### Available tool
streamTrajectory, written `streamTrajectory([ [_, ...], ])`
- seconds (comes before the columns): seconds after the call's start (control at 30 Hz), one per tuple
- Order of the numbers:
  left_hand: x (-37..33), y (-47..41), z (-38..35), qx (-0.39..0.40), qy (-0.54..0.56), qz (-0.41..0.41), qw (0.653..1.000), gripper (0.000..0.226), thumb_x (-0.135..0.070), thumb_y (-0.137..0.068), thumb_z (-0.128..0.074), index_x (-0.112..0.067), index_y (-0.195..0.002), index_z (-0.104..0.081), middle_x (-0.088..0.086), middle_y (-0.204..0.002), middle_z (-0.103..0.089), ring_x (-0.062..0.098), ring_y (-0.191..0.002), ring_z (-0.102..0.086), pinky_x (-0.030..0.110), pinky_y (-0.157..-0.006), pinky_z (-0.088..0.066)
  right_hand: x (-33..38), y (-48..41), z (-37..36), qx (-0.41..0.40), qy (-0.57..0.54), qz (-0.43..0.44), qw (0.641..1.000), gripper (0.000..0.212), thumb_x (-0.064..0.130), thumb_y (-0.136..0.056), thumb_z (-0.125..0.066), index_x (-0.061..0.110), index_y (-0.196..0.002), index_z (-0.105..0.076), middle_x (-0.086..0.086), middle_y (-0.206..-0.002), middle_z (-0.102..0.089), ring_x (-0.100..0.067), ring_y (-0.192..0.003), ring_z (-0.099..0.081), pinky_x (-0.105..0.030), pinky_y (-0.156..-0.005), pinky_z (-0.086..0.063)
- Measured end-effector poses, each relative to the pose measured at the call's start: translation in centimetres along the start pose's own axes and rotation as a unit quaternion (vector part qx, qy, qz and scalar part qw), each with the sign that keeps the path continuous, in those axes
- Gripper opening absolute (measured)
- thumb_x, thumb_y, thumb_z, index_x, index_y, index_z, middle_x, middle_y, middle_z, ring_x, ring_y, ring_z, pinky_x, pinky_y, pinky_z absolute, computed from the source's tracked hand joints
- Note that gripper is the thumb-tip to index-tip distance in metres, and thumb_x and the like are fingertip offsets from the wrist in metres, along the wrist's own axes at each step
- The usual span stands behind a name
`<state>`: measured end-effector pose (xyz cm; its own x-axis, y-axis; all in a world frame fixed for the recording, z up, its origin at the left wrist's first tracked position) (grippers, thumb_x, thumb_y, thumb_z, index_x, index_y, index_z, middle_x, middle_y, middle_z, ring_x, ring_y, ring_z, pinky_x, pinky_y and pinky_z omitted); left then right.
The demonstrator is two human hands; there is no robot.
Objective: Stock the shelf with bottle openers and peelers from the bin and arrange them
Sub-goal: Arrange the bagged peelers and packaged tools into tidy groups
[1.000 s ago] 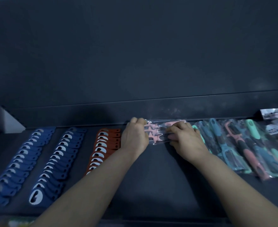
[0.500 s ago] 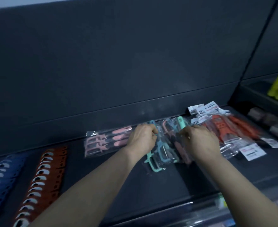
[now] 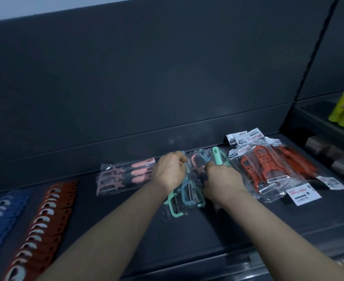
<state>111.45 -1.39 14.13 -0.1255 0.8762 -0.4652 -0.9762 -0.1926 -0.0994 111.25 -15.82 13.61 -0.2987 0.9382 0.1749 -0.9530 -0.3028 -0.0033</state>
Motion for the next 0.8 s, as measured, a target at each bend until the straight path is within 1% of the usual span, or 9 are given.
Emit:
streamTrajectory([
  [0.13,0.4,0.3,0.2,0.012,-0.087,0.021,0.996,0.02,-0.01,-0.089,-0.049,-0.014,-0.102,-0.064,0.006,-0.103,-0.07,0.026,-0.098,-0.064,0.035,-0.081,-0.051,-1.3,0.4,1.9,-0.056,-0.059,-0.014,0.997,0.032,0.022,-0.081,-0.054,0.016,-0.112,-0.056,-0.009,-0.103,-0.067,-0.031,-0.097,-0.064,-0.033,-0.078,-0.048],
  [0.27,0.4,1.2,-0.7,0.063,-0.147,0.054,0.986,0.012,-0.014,-0.092,-0.05,-0.01,-0.091,-0.062,0.01,-0.099,-0.069,0.028,-0.095,-0.065,0.032,-0.071,-0.045,-2.9,0.4,4.0,-0.117,-0.14,-0.008,0.983,0.034,0.019,-0.09,-0.05,0.022,-0.124,-0.054,-0.01,-0.113,-0.058,-0.034,-0.099,-0.061,-0.036,-0.083,-0.045],
  [0.37,-0.2,1.4,-1.8,0.091,-0.088,0.073,0.989,0.015,-0.021,-0.094,-0.05,-0.011,-0.087,-0.06,0.006,-0.088,-0.064,0.024,-0.081,-0.062,0.031,-0.065,-0.045,-5.3,0.1,4.2,-0.112,-0.181,-0.043,0.976,0.031,0.018,-0.095,-0.044,0.025,-0.122,-0.059,-0.008,-0.111,-0.044,-0.037,-0.096,-0.058,-0.037,-0.086,-0.046],
  [0.43,-0.6,1.5,-2.5,0.104,-0.026,0.079,0.991,0.016,-0.024,-0.094,-0.05,-0.011,-0.093,-0.059,0.004,-0.088,-0.063,0.022,-0.079,-0.06,0.034,-0.07,-0.05,-6.9,0.0,3.7,-0.09,-0.189,-0.072,0.975,0.031,0.016,-0.094,-0.045,0.022,-0.118,-0.063,-0.006,-0.108,-0.038,-0.035,-0.101,-0.056,-0.036,-0.092,-0.044],
  [0.53,-1.2,1.3,-2.3,0.072,-0.056,0.07,0.993,0.023,-0.027,-0.094,-0.051,-0.012,-0.11,-0.058,0.006,-0.106,-0.063,0.025,-0.096,-0.06,0.034,-0.082,-0.049,-8.1,0.6,3.3,-0.081,-0.201,-0.088,0.972,0.028,0.018,-0.091,-0.048,0.018,-0.113,-0.065,-0.009,-0.116,-0.041,-0.033,-0.107,-0.055,-0.033,-0.098,-0.041],
  [0.6,-1.0,1.1,-1.8,0.042,-0.112,0.078,0.99,0.031,-0.027,-0.093,-0.052,-0.01,-0.12,-0.054,0.009,-0.12,-0.059,0.03,-0.112,-0.056,0.037,-0.088,-0.045,-8.4,1.1,3.2,-0.084,-0.203,-0.084,0.972,0.024,0.023,-0.086,-0.061,0.02,-0.109,-0.065,-0.007,-0.117,-0.041,-0.03,-0.103,-0.056,-0.031,-0.094,-0.043],
  [0.63,-0.8,1.1,-1.9,0.047,-0.124,0.089,0.987,0.035,-0.025,-0.093,-0.053,-0.009,-0.123,-0.052,0.011,-0.124,-0.057,0.032,-0.116,-0.054,0.037,-0.089,-0.044,-8.5,1.2,3.1,-0.086,-0.205,-0.079,0.972,0.025,0.021,-0.082,-0.066,0.02,-0.107,-0.064,-0.007,-0.117,-0.042,-0.029,-0.101,-0.057,-0.03,-0.091,-0.044],
  [0.73,-0.4,1.1,-3.0,0.088,-0.103,0.112,0.984,0.031,-0.018,-0.09,-0.053,-0.006,-0.119,-0.056,0.013,-0.122,-0.059,0.031,-0.11,-0.058,0.035,-0.08,-0.046,-8.9,1.7,3.3,-0.111,-0.202,-0.069,0.971,0.03,0.012,-0.082,-0.061,0.02,-0.111,-0.06,-0.01,-0.118,-0.047,-0.034,-0.099,-0.058,-0.036,-0.085,-0.048],
  [0.8,-1.2,1.2,-3.2,0.081,-0.093,0.102,0.987,0.034,-0.016,-0.09,-0.052,-0.007,-0.123,-0.054,0.012,-0.126,-0.054,0.031,-0.114,-0.053,0.038,-0.084,-0.046,-9.5,1.8,3.7,-0.136,-0.181,-0.059,0.972,0.038,0.011,-0.08,-0.059,0.016,-0.118,-0.057,-0.013,-0.12,-0.053,-0.035,-0.103,-0.058,-0.038,-0.085,-0.048],
])
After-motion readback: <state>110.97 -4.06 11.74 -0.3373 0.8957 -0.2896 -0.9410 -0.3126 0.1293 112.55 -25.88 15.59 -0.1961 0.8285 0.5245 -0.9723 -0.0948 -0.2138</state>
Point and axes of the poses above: each hand's wrist, its own y-axis away from the middle knuckle, its own z-axis out of the back of the hand, x = y × z, the point moved 8 cm from there along -y, towards the middle knuckle
